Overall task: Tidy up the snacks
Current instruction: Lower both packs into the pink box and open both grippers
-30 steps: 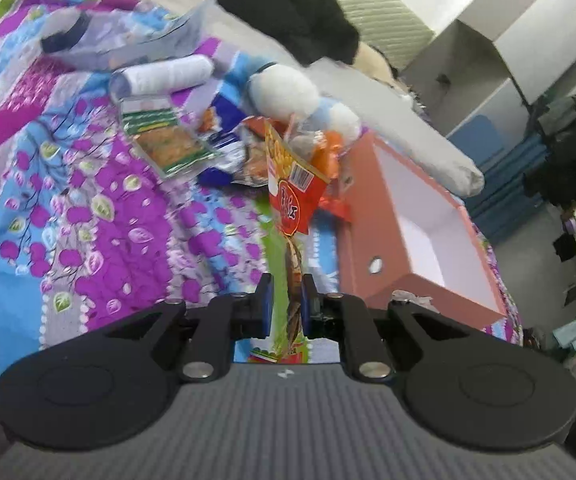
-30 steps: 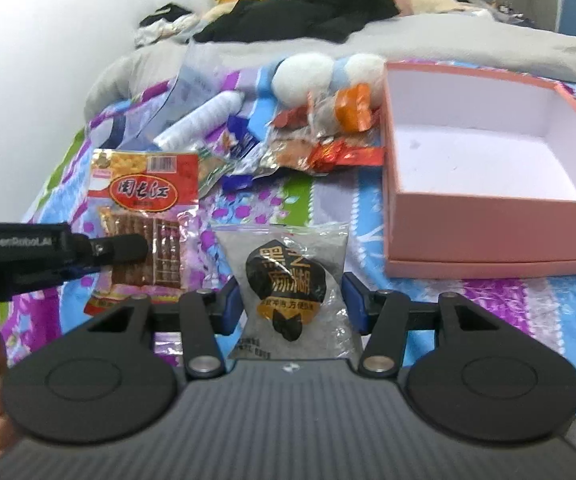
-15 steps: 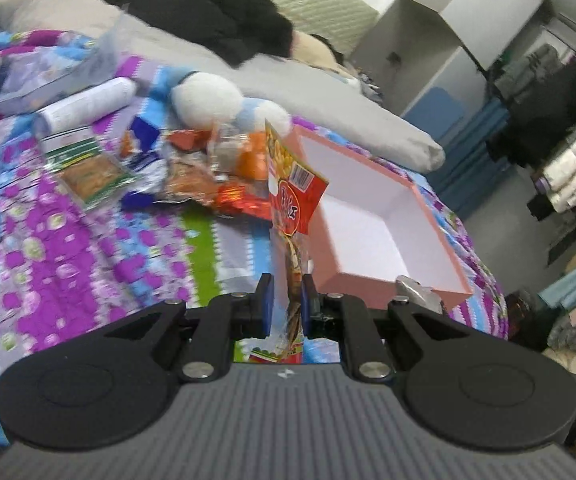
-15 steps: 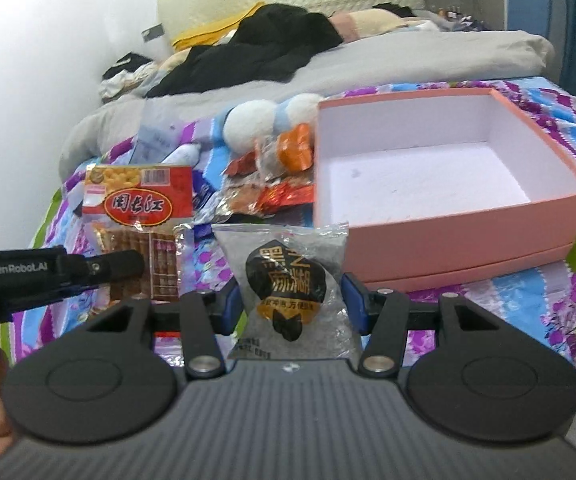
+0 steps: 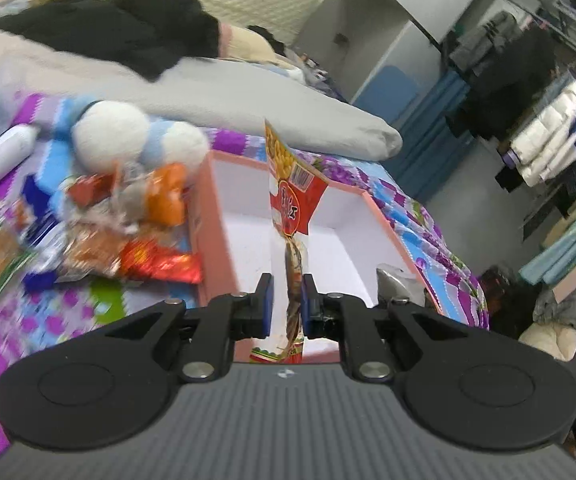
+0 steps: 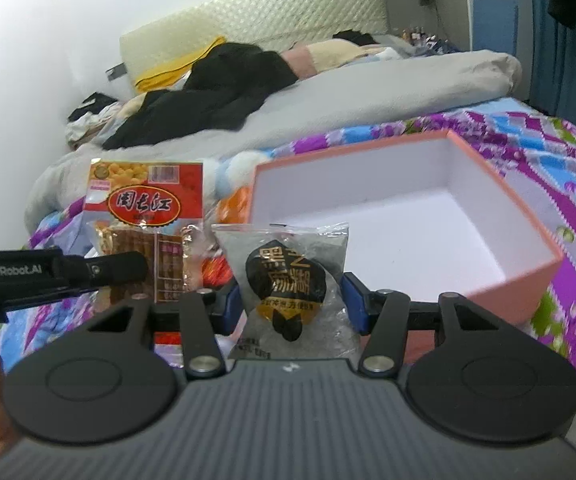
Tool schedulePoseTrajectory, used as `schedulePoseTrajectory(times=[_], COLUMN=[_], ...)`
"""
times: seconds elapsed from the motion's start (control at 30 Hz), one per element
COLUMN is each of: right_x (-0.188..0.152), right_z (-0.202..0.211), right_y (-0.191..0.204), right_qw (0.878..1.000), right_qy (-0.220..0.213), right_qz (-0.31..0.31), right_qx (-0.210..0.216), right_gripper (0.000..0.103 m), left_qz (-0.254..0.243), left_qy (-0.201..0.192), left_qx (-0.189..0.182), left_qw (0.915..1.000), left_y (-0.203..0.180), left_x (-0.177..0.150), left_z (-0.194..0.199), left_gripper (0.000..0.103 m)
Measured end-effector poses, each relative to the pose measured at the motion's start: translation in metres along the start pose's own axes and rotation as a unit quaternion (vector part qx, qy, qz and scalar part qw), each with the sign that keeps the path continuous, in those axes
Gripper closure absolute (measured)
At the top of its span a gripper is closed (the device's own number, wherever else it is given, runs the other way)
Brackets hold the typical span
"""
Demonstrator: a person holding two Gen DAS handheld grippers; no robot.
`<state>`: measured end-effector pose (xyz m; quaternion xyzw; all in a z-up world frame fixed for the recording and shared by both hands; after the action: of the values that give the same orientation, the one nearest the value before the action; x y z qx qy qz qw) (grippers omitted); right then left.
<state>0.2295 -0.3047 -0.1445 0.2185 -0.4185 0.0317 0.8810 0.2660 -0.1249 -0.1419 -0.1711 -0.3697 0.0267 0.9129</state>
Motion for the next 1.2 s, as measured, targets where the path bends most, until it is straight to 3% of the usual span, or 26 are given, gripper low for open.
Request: schedulePoseTrajectory(times=[0.33,0.67,0.77,0.83,0.87,0.9,0.93,1.2], right_x=[0.037,0.030,0.024,0.021,0.021,0.021,0.021,0.027], right_z=[-0.046,-0.092,-0.100,-0.104,-0.106,-0.106,-0.106,-0.086], right_y=[-0.064,-0.106,-0.108,-0.110,-0.110,-0.110,-0.110,-0.087], right_qw=[0.999,0.997,0.996,0.995,0.995,0.995,0.995,0.997], right_qy=[0.008,0.049,0.063,0.069,0.071,0.071,0.070,0.049], right_qz=[-0.005,-0.031,-0.036,-0.044,-0.046,-0.048,-0.048,-0.029], right_qx=[-0.042,-0.057,-0.055,-0.052,-0.052,-0.052,-0.055,-0.042], right_gripper=[0.048,0.048,0.047,0.047,0.040,0.034,0.026,0.025], left_qz=[-0.057,-0.079,-0.085,-0.081,-0.080,-0.079,-0.080,-0.083], left_qy=[0.037,0.072,0.075,0.083,0.083,0.075,0.067,0.040], left_qx=[-0.017,-0.015,-0.008,-0.009,-0.009,-0.006,-0.005,-0.007], left_qw=[0.9975,0.9941,0.9935,0.9932,0.9933,0.9941,0.9945,0.9957], left_y=[-0.046,-0.054,-0.050,-0.047,-0.046,-0.045,-0.044,-0.046], left_x=[0.042,0.045,0.044,0.045,0.045,0.046,0.047,0.048], left_z=[-0.090,-0.158,-0.165,-0.169,-0.168,-0.167,-0.163,-0.119], left_gripper=[0.087,0.086,0.086,0.072,0.056,0.049,0.049,0.049])
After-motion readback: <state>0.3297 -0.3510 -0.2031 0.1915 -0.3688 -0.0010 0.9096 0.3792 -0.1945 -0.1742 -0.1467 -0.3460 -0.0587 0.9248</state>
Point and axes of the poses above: each gripper's, at about its wrist camera, not at the fingertips, and z roughly against the way its jaws point, y to its left, x to its top, the point moved 7 cm from there along -z, roughly the way its jaws point, and after that the axes turned 14 degrees about x, right-handed, at the moved point
